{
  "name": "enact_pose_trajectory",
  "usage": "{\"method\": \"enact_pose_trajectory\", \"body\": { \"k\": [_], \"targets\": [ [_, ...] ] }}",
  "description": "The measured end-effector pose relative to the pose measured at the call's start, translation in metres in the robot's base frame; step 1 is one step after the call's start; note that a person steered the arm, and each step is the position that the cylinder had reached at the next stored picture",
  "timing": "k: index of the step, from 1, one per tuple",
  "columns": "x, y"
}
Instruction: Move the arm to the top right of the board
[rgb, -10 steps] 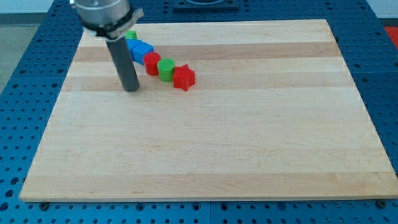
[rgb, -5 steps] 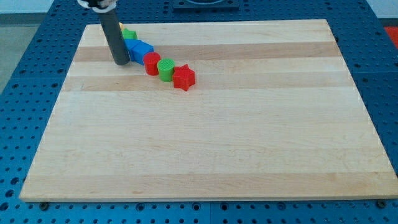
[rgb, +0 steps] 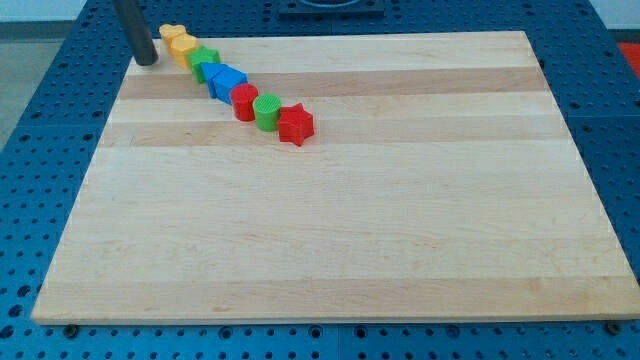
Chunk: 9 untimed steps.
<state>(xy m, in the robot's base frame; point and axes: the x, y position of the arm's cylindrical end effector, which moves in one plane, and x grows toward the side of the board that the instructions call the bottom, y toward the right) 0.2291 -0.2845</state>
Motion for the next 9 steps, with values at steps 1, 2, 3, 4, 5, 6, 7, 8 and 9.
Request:
{"method": "enact_pose_trajectory", "body": {
  "k": [1, 2, 3, 4, 5, 6, 7, 8, 9],
  "targets": [
    [0.001, -0.009],
    [0.054, 0.024],
    [0.093, 0.055],
    [0.11, 0.068],
    [0.108, 0.065],
    [0.106, 0.057],
    [0.106, 0.06],
    [0.114, 0.083],
    [0.122, 0.088]
  ]
}}
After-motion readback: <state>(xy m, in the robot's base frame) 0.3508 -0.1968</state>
